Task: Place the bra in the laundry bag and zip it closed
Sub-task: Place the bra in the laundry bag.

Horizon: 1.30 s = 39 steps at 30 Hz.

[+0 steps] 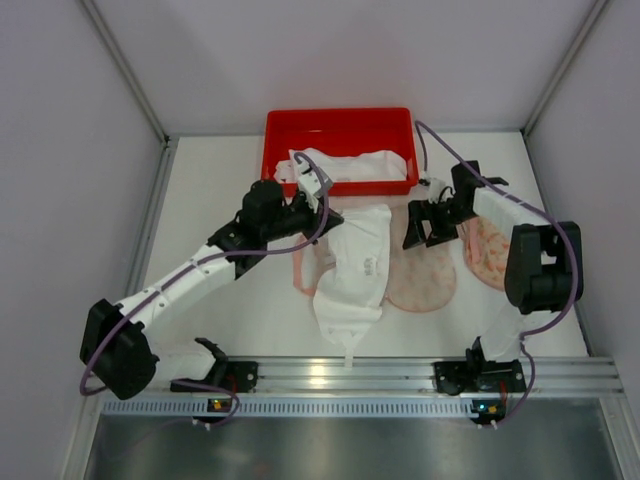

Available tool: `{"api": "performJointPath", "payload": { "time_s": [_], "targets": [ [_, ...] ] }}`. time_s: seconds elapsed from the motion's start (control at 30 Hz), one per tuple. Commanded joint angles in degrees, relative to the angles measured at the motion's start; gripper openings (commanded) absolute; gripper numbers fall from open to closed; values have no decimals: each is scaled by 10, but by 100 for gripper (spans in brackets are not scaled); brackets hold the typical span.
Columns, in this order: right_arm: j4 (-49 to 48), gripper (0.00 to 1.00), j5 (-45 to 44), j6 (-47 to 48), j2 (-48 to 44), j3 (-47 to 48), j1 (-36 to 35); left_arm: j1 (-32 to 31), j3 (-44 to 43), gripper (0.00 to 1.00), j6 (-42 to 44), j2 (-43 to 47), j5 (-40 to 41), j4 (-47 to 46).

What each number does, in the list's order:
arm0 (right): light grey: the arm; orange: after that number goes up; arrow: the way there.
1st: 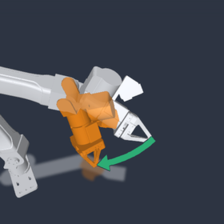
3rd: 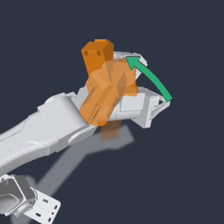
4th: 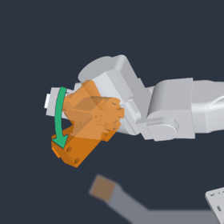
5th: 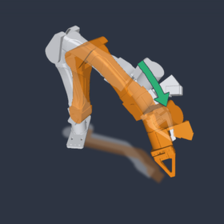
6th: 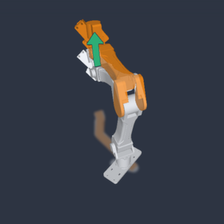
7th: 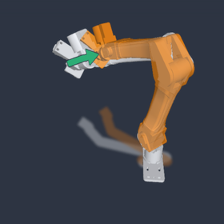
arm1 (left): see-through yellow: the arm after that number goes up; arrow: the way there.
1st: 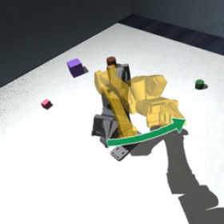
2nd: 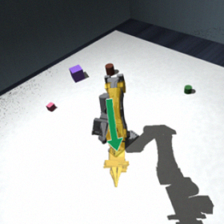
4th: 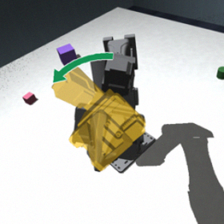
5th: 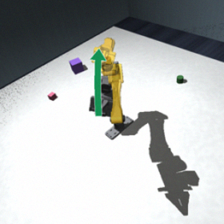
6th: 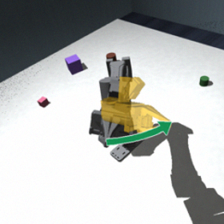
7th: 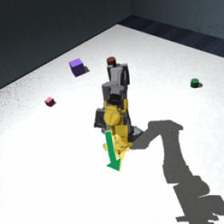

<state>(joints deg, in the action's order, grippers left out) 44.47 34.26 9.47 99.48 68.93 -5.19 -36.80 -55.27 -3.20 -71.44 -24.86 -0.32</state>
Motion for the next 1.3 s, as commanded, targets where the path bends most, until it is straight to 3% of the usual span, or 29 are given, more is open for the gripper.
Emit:
{"api": "performJointPath", "payload": {
  "time_s": [0.0,0.23,0.27,0.3,0.4,0.47,0.57,0.73,0.9,1.0,1.17,1.2,1.23,1.27],
  "targets": [
    [-28,91,19,13,-9,-5,-10,4,9,0,65,-11,60,-106],
    [-34,85,27,13,5,-17,-14,8,6,0,136,-67,67,-123],
    [-34,84,28,12,5,-17,-15,8,8,8,141,-75,76,-123],
    [-34,84,28,12,7,-19,-16,8,13,29,145,-85,89,-123],
    [-37,79,30,13,5,-20,-18,12,17,61,166,-86,114,-113],
    [-40,74,31,12,0,-23,-21,15,14,63,168,-72,131,-97],
    [-55,70,36,4,-13,-27,-25,14,11,75,160,-42,138,-68],
    [-74,58,43,0,-11,-28,-49,15,37,74,146,-7,113,0],
    [-77,47,18,9,26,-27,-99,16,84,65,109,6,136,51],
    [-72,40,5,27,47,-37,-131,41,91,56,49,2,111,78],
    [-71,34,-3,57,55,-56,-187,102,117,44,35,43,-39,87],
    [-72,33,-5,60,56,-60,-193,103,123,42,69,56,-74,92],
    [-72,33,-7,64,56,-63,-201,103,130,41,94,73,-160,106],
    [-72,33,-7,66,56,-63,-206,100,145,41,121,108,-184,118]
  ]
}}
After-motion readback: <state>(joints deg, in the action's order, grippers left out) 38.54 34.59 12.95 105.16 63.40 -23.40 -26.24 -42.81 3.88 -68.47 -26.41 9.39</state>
